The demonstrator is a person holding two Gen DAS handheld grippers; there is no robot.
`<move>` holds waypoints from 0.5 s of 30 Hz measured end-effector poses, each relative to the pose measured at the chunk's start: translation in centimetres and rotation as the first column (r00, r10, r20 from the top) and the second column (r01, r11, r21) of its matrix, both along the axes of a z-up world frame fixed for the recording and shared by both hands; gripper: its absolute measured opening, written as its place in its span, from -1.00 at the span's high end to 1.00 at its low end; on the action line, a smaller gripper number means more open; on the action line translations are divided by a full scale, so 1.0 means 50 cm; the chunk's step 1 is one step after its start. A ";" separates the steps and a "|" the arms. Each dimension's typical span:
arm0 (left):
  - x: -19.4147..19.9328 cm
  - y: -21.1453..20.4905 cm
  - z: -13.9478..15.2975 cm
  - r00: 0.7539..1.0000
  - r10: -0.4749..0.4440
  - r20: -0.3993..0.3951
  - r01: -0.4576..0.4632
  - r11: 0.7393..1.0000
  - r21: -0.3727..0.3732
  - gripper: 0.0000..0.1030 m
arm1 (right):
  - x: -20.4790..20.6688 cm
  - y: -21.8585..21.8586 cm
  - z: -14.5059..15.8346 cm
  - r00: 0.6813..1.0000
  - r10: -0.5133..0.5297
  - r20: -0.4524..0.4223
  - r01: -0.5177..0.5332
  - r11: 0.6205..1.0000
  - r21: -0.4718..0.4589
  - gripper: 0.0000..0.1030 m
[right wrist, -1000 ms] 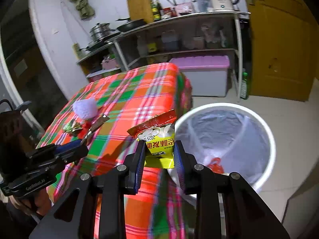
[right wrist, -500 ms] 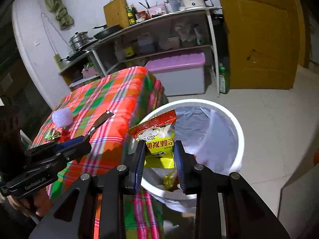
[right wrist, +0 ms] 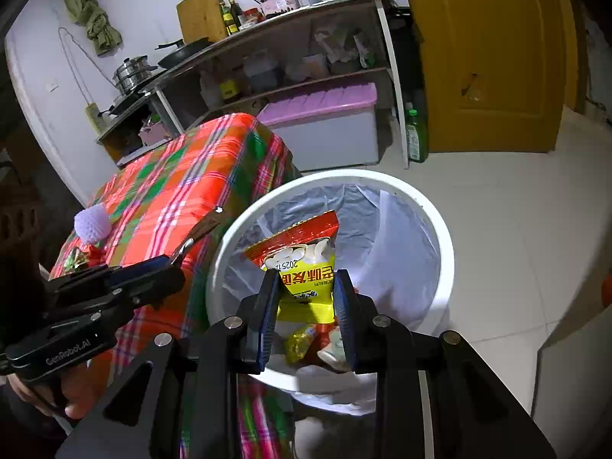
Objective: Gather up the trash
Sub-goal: 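Open both grippers to drop the wrapper and packet into the bin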
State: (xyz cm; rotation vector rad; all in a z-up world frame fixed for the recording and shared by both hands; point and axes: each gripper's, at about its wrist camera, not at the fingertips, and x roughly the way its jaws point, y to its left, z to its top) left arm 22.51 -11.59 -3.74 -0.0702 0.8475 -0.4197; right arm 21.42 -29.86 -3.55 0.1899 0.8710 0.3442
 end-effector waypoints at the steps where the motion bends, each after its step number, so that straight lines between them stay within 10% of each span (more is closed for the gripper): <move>1: 0.004 -0.002 -0.003 1.000 0.001 -0.008 -0.001 1.000 0.000 0.56 | 0.003 0.001 -0.001 1.000 -0.002 -0.003 0.002 1.000 -0.001 0.41; 15: 0.043 -0.014 -0.021 0.997 0.004 -0.076 -0.006 1.000 -0.020 0.55 | 0.032 -0.020 -0.032 0.999 -0.028 -0.043 0.028 1.000 0.007 0.24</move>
